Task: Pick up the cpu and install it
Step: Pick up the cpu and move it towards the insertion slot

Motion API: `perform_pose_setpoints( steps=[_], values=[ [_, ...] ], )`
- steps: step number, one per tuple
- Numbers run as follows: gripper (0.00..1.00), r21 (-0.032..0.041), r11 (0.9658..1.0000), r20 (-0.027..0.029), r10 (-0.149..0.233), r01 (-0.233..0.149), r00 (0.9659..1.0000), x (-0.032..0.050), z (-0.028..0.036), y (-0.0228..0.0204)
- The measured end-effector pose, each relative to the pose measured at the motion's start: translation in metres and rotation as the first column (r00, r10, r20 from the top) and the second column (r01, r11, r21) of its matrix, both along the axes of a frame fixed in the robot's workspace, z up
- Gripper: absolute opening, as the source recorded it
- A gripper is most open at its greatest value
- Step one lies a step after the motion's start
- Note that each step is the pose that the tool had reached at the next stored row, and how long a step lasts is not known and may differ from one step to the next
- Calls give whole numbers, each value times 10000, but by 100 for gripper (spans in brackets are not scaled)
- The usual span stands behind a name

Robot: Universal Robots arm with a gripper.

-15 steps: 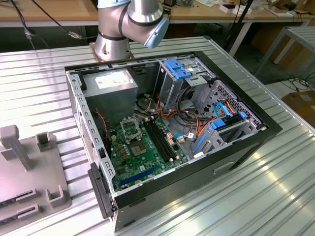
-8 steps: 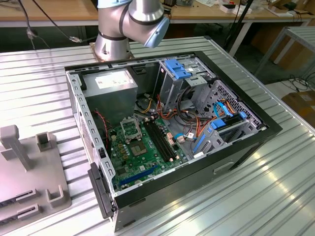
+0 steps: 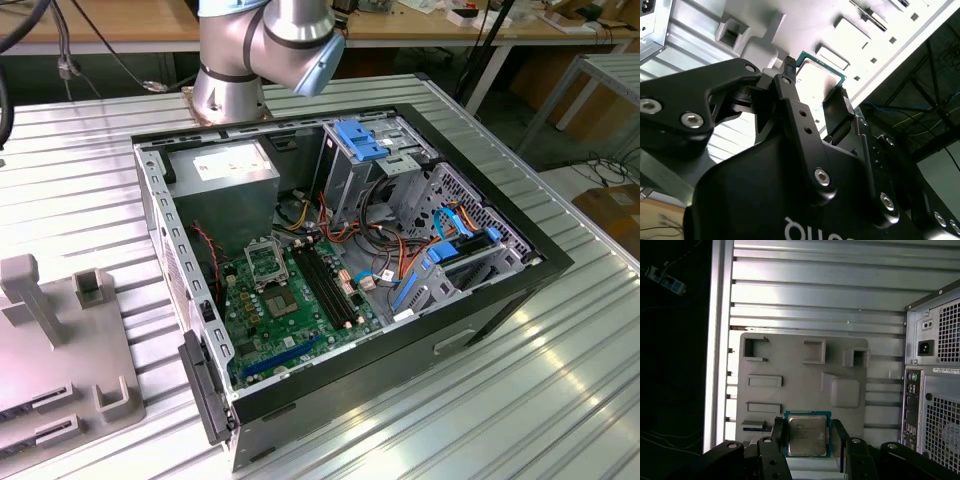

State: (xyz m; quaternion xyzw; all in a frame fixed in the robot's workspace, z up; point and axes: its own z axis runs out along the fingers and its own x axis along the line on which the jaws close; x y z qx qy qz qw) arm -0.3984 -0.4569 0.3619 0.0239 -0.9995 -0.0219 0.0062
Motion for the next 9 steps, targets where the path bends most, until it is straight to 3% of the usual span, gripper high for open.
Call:
perform_pose_setpoints(
  steps=[9],
  values=[
    [47,0,10000,1,0,0,10000,73,57,0]
  ],
)
